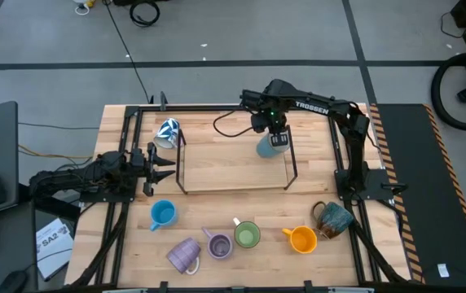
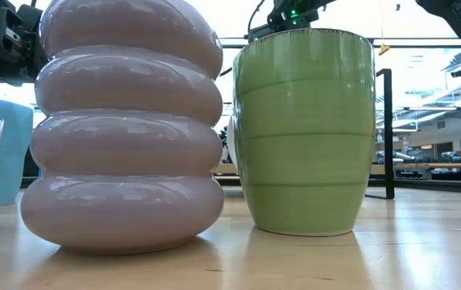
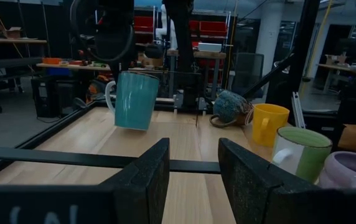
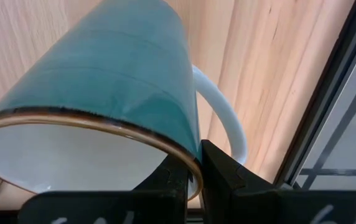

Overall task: Place coffee mugs
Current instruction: Put the light blue mug on the shelf

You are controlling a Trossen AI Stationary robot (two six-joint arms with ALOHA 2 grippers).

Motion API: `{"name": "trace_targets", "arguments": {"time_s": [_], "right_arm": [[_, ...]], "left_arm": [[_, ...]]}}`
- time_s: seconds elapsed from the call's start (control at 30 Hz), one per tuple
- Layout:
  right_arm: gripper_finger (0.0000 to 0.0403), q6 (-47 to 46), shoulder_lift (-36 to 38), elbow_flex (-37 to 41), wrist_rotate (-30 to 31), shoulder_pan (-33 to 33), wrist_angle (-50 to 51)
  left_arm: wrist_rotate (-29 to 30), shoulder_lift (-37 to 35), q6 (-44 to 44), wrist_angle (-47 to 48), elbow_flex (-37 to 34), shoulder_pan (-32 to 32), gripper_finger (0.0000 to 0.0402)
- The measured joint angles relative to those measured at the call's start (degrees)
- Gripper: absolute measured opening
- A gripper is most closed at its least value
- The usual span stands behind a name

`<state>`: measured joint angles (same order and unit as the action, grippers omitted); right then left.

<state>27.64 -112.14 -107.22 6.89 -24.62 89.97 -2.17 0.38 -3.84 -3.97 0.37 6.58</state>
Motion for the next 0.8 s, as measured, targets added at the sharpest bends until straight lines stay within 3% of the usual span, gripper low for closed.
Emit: {"name": "trace_targets", "arguments": {"time_s": [0.43, 0.8], "right_arm": [[0.0033, -0.5, -0.1, -0.5, 1.8, 0.1, 0.2], [0.0062, -0.9, -0.2, -0.6, 1.2, 0.1, -0.1]], "left_arm": [[0.0, 0.0, 0.0, 0.0, 0.0, 0.0, 0.0144], [0.0, 0.0, 0.0, 0.0, 0.0, 0.0, 0.0144]]}}
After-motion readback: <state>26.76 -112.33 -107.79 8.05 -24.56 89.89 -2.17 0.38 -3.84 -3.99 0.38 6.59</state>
